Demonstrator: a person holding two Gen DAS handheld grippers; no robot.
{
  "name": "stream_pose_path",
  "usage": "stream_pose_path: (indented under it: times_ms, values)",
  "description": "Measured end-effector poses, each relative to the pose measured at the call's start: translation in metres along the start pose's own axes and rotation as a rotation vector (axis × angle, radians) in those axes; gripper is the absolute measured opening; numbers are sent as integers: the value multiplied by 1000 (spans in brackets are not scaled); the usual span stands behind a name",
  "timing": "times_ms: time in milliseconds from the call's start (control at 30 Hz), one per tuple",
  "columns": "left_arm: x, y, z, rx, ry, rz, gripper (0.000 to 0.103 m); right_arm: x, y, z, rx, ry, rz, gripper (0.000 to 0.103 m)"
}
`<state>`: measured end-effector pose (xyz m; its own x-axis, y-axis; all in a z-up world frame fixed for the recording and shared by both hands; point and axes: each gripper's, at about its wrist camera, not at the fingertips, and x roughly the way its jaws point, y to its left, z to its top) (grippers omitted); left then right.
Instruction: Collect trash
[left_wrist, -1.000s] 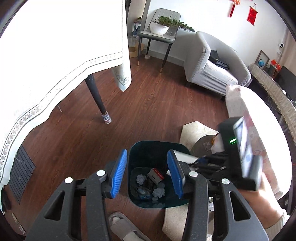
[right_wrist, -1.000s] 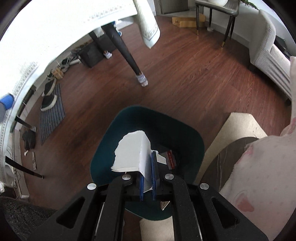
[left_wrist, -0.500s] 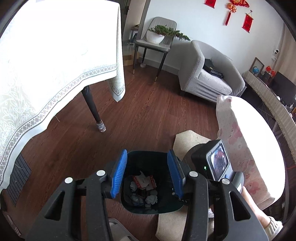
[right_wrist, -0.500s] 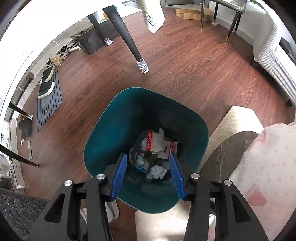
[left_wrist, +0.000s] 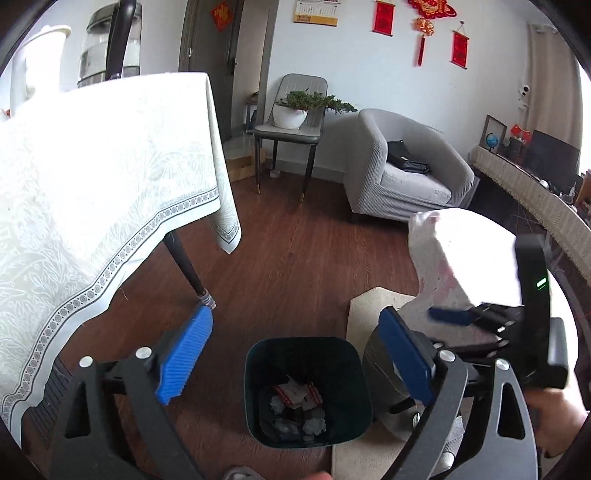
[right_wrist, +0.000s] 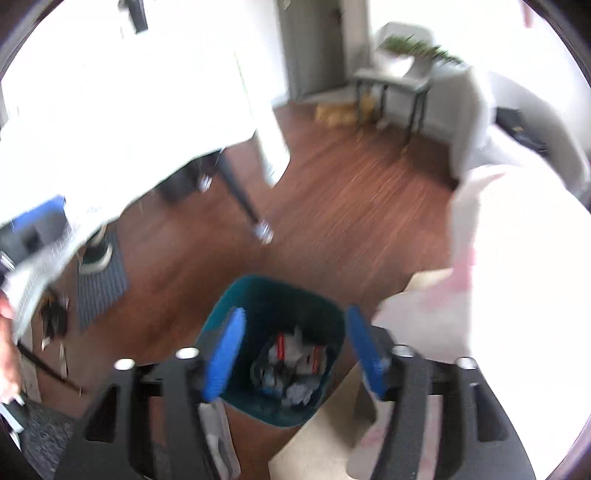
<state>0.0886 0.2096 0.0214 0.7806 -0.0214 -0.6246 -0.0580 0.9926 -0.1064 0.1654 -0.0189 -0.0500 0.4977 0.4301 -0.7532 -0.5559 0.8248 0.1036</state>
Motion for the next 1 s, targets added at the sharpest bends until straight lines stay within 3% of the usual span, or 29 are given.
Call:
stream_pose_path:
  times_ms: [100, 300, 500, 600, 733, 1000]
  values:
    - [-15, -13, 3, 19, -41, 46, 96, -43, -14, -10, 27, -87, -66, 83]
    - [-54, -32, -4, -20, -133, 39, 99, -126, -51, -42, 98, -237, -179, 99]
    - [-76, -58, -25, 9, -163, 67, 100, -188, -97, -80, 154, -307, -274, 99]
    - [-78, -73, -33, 11, -136, 55, 100, -206, -111, -99, 155, -312, -286, 99]
    - [-78, -99, -41, 87, -118, 65, 100, -215, -111, -115, 117, -321, -308, 99]
    - [-63, -105, -60, 86, -65, 104, 100, -210, -128, -125, 147, -324, -296, 100]
